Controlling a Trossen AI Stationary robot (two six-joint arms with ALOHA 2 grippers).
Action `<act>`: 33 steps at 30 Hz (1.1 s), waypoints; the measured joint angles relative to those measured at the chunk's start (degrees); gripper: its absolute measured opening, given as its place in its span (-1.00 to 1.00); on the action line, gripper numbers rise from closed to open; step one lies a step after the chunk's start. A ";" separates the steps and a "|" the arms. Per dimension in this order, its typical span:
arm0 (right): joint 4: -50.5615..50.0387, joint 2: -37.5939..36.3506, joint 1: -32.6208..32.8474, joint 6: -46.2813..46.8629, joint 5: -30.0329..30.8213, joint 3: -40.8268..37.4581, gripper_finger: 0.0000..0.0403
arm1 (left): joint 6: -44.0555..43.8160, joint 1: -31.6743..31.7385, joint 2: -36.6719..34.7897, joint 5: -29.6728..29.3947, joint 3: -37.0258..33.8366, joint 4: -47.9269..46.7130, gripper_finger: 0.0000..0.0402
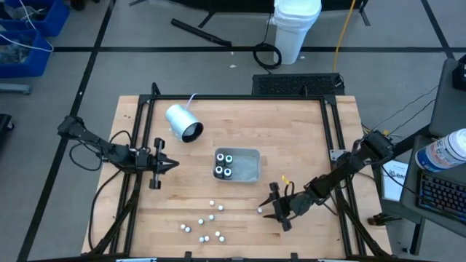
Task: Pick & Place food coloring
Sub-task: Put the small orange food coloring bottle into the gray bin
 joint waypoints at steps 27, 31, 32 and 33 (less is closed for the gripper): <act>4.51 2.99 -2.30 -1.66 -4.07 0.04 -0.09 | 0.07 0.00 0.00 0.00 0.02 -0.13 -0.89; 4.31 2.99 -2.30 -1.66 -4.07 0.04 -0.18 | 0.07 0.00 0.00 0.00 0.02 -0.14 -0.89; 4.29 2.99 -2.30 -1.66 -4.07 0.04 -0.20 | 0.07 0.00 0.00 0.00 0.02 -0.14 -0.89; 4.30 2.99 -2.30 -1.66 -4.07 0.04 -0.22 | 0.07 0.00 0.00 0.00 0.02 -0.14 -0.89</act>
